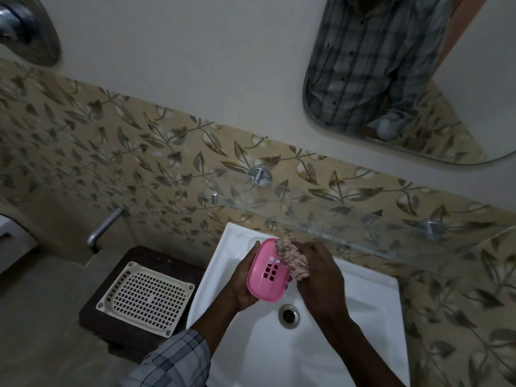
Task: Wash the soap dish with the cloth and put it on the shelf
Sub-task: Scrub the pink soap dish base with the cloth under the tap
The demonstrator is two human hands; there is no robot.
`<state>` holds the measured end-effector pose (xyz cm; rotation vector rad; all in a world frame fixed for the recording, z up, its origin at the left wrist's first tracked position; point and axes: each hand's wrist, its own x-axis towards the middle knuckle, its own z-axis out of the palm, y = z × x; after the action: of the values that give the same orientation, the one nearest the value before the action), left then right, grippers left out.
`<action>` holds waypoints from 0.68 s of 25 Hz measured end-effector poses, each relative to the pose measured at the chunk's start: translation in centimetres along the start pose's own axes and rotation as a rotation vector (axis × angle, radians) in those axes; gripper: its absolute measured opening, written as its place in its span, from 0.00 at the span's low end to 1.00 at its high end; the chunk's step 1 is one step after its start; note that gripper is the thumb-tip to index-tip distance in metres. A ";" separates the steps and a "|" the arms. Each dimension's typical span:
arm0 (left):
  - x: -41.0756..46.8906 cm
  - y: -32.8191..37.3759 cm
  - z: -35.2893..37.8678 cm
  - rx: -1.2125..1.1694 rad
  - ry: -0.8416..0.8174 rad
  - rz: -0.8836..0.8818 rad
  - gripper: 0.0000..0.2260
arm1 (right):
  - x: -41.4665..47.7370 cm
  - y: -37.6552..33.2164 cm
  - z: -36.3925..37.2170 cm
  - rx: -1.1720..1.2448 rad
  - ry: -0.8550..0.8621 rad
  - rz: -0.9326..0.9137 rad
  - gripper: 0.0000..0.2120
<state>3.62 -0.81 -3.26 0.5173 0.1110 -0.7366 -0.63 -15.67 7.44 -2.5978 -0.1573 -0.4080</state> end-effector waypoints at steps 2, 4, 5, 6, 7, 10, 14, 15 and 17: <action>0.6 -0.2 0.5 0.019 0.068 0.021 0.31 | -0.1 -2.3 1.7 -0.126 -0.081 0.013 0.24; 0.9 0.1 0.4 -0.024 0.152 0.003 0.33 | -1.8 -2.7 3.1 -0.081 -0.143 -0.168 0.25; 0.9 0.2 0.0 -0.033 0.174 0.002 0.33 | -2.7 -2.3 3.2 -0.007 -0.223 -0.268 0.23; 0.9 0.1 -0.6 -0.013 0.182 0.009 0.32 | -3.3 -1.3 2.5 0.042 -0.337 -0.371 0.21; 0.6 -0.2 -1.1 0.005 0.183 0.021 0.31 | -3.4 -0.1 1.5 0.030 -0.421 -0.466 0.19; 0.0 -1.2 -1.9 -0.012 0.209 0.058 0.29 | -0.9 3.0 -1.0 -0.124 -0.406 -0.379 0.18; 0.7 -0.7 -0.3 0.054 0.246 0.081 0.29 | 0.8 0.8 0.8 -0.253 -0.219 -0.010 0.19; 1.1 -0.5 0.3 0.063 0.266 0.080 0.30 | -0.1 -0.5 1.8 -0.308 -0.264 0.018 0.18; 1.5 -0.2 0.5 0.057 0.313 0.103 0.32 | -2.4 -2.3 3.7 -0.132 -0.278 0.078 0.13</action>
<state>4.58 -2.09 -3.29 0.6862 0.3534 -0.5557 -2.42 -11.94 4.69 -2.7705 -0.1270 -0.0287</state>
